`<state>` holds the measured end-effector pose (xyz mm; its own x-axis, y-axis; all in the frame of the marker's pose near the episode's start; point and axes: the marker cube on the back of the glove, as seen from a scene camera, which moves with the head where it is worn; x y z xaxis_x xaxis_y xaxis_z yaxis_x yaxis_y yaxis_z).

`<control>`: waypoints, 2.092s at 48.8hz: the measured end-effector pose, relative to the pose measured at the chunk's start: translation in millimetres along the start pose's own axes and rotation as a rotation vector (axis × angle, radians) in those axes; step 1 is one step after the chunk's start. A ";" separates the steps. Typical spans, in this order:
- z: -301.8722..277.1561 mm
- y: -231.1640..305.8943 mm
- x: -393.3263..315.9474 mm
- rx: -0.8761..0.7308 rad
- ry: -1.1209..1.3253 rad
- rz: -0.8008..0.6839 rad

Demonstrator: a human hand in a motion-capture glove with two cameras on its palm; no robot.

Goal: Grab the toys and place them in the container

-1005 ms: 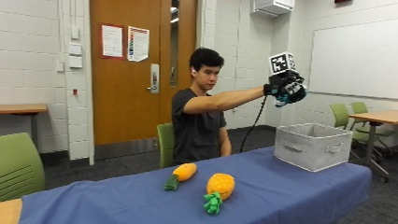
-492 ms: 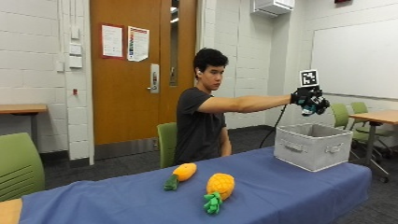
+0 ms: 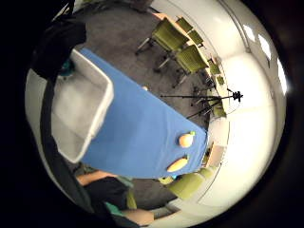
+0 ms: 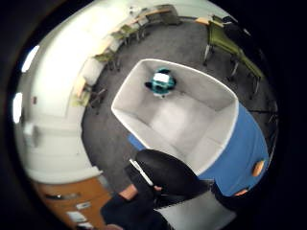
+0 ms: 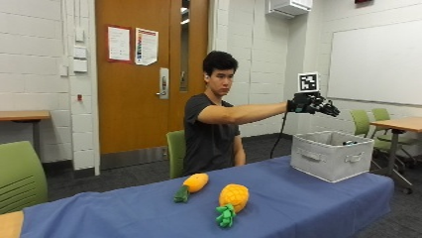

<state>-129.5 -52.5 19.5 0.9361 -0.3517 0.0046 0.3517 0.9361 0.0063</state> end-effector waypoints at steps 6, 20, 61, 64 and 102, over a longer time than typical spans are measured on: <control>-3.9 34.5 53.5 0.008 0.069 0.066; -15.2 143.6 176.6 0.037 0.108 0.268; 117.1 364.3 356.7 -0.050 0.079 0.573; 135.7 378.3 364.2 -0.048 0.065 0.542; 216.7 446.3 371.5 -0.182 0.020 0.477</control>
<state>373.7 233.8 240.8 0.9921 0.1133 -0.0543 -0.1209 0.9786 -0.1664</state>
